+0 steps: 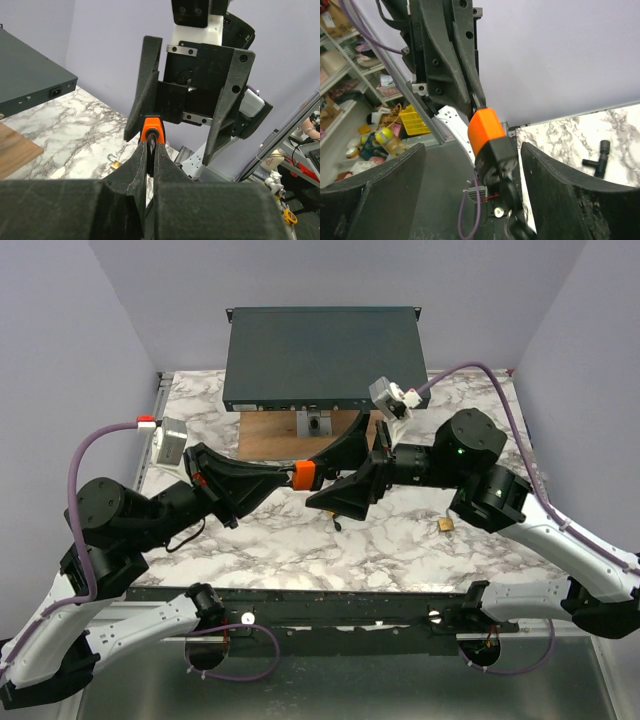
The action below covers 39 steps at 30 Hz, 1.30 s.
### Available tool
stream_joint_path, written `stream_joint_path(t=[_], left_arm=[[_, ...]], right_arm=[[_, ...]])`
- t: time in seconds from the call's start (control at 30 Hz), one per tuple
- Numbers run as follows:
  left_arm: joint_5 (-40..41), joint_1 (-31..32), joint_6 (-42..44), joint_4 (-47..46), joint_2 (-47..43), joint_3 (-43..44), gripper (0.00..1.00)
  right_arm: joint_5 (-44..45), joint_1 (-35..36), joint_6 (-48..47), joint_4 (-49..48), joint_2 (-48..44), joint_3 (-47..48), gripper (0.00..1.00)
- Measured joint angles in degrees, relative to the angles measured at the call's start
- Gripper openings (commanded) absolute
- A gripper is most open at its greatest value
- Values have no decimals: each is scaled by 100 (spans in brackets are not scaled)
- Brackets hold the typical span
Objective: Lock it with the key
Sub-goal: Lock the lock.
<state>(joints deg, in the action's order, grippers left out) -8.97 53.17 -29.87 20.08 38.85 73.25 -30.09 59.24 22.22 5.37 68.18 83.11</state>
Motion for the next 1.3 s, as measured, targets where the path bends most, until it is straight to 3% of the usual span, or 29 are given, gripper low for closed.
stream_joint_path(t=[0.2,0.37,0.53,0.83,0.9,1.0,1.3], left_arm=[[79,0,42,109,-79,138,0],[79,0,94,262,-90,345,0],[76,0,118,337,-79,433,0],[79,0,125,522,-26,487,0],[81,0,136,562,-20,490,0],[116,0,153,584,0,496,0],[404,0,157,619,2,496,0]], right_arm=[[203,2,-341,-55,-664,-457,88],[494,2,-671,-55,-1014,-752,78],[549,2,-833,-55,-785,-772,71],[927,4,-984,-33,-463,-772,41],[955,4,-986,-55,-463,-772,29],[977,7,-979,-63,-463,-772,2],[1047,9,-968,-70,-476,-813,1]])
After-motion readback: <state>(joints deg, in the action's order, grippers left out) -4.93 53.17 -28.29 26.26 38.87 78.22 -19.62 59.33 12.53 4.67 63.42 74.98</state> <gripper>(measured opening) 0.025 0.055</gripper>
